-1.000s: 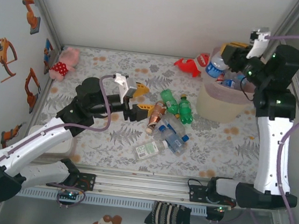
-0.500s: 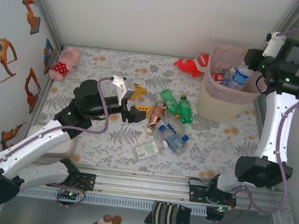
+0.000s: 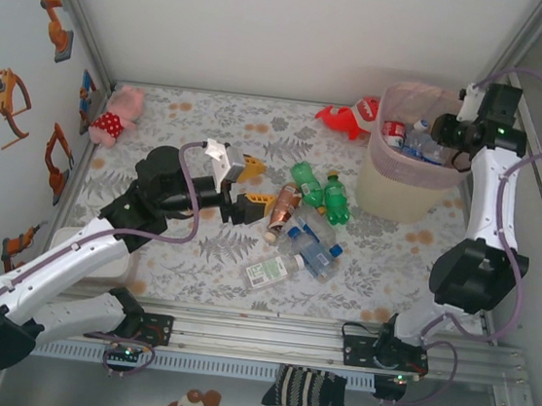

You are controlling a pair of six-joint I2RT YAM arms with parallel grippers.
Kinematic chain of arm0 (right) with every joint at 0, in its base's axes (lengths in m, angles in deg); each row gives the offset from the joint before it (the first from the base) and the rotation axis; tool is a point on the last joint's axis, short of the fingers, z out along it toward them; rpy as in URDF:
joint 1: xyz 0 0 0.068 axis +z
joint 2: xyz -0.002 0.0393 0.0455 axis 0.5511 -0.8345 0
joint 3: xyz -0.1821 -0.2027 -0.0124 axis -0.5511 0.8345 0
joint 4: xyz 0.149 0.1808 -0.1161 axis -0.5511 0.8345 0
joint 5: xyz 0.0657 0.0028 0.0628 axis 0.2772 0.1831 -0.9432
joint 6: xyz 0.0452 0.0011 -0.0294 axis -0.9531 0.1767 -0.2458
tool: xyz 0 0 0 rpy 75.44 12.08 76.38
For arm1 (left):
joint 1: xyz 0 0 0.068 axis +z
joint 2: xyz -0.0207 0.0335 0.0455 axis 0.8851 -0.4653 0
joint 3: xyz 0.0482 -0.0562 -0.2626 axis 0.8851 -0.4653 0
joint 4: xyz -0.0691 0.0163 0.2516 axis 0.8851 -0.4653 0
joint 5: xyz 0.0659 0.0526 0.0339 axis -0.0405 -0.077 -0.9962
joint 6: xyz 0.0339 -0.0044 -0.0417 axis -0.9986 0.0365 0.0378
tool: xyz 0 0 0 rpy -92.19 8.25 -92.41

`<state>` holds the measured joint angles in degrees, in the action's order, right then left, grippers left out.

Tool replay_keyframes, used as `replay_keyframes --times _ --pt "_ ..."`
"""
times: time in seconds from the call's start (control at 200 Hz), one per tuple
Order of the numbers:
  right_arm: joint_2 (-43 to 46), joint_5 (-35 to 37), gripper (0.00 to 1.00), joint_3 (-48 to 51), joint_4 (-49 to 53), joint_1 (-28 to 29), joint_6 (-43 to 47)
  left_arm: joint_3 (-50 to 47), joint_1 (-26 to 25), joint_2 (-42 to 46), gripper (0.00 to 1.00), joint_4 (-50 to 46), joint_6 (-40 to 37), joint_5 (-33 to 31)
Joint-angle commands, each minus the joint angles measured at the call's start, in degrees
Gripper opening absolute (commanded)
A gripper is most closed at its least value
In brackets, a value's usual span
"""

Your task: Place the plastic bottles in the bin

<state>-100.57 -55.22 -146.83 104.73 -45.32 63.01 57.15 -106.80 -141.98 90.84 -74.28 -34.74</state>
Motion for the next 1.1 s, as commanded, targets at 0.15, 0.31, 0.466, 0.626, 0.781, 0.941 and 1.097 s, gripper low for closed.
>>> replay_keyframes --times 0.15,0.31,0.466,0.626,0.781,0.941,1.097 --pt "-5.2 0.4 0.22 1.6 0.4 -0.3 0.4 -1.0 0.5 1.0 0.77 1.5 -0.6 -0.2" --pt "-7.1 1.3 0.38 1.2 0.4 -0.4 -0.1 -1.1 0.5 1.1 0.77 1.2 -0.7 -0.5" --pt "-6.5 2.8 0.54 -0.2 0.7 -0.4 -0.8 -1.0 0.6 1.1 0.77 1.0 -0.6 -1.1" --pt "-3.1 2.9 0.6 -0.7 0.0 -0.3 -2.0 -0.8 0.6 0.8 0.77 0.2 -0.8 -1.2" --pt "0.7 2.8 0.63 -0.7 -0.3 -0.3 -2.5 0.5 0.6 -0.1 0.76 -4.6 -3.1 -2.3" --pt "4.9 2.4 0.65 0.1 -1.5 -0.3 -3.4 1.9 0.3 -1.8 0.76 -9.6 -5.1 -3.5" --pt "8.6 1.4 0.65 1.0 -1.8 -0.3 -4.5 2.7 -0.7 -3.6 0.77 -13.4 -6.7 -5.9"
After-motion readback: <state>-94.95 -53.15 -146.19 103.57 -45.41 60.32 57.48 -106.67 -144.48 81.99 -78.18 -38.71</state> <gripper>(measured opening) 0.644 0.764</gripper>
